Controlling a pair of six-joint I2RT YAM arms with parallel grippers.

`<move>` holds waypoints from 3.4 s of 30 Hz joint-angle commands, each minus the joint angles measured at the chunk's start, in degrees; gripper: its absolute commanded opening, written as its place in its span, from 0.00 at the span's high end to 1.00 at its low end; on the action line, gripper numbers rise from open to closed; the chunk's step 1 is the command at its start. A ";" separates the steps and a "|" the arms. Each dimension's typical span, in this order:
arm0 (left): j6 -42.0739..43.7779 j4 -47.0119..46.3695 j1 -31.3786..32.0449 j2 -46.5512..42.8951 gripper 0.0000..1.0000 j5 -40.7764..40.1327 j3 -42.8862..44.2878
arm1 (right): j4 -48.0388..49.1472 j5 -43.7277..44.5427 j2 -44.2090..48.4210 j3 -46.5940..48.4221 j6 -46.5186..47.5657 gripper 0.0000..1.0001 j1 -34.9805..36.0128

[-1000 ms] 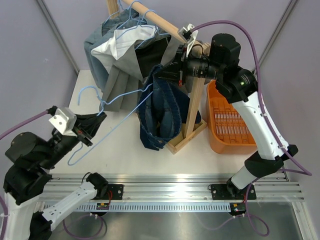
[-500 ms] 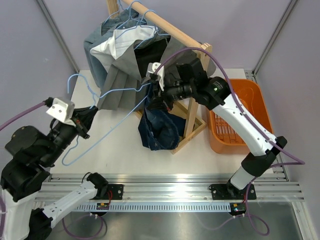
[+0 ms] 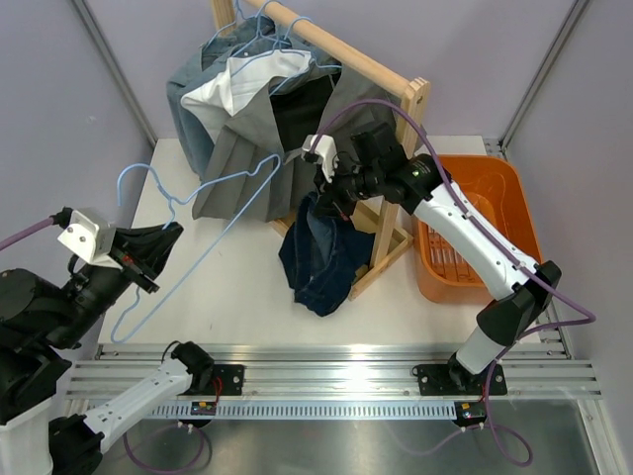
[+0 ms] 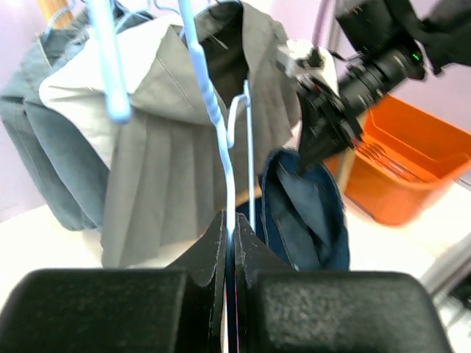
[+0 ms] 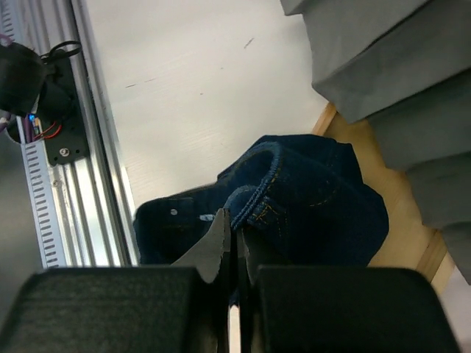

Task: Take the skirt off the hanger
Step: Remove the skirt from the hanger, then place the hanger at the clothesline.

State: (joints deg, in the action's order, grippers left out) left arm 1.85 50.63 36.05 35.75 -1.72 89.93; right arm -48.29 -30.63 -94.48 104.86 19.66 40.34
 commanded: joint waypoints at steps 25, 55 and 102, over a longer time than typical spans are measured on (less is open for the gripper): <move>-3.87 -7.48 -0.02 6.00 1.00 11.02 -11.71 | -28.59 -8.75 8.79 9.28 44.85 0.29 10.11; -7.47 -17.58 -0.02 6.00 0.95 26.24 -16.37 | -13.94 -3.56 -1.06 23.99 23.94 1.00 9.59; -3.78 2.72 -0.02 6.09 1.00 17.54 -4.94 | -6.73 -19.56 -3.61 23.72 12.51 0.39 -1.67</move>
State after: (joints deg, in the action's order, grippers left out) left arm -1.58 54.54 35.70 40.97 14.04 84.51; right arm -57.91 -51.48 -98.39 126.02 32.64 38.61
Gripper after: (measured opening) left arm 0.399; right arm 0.585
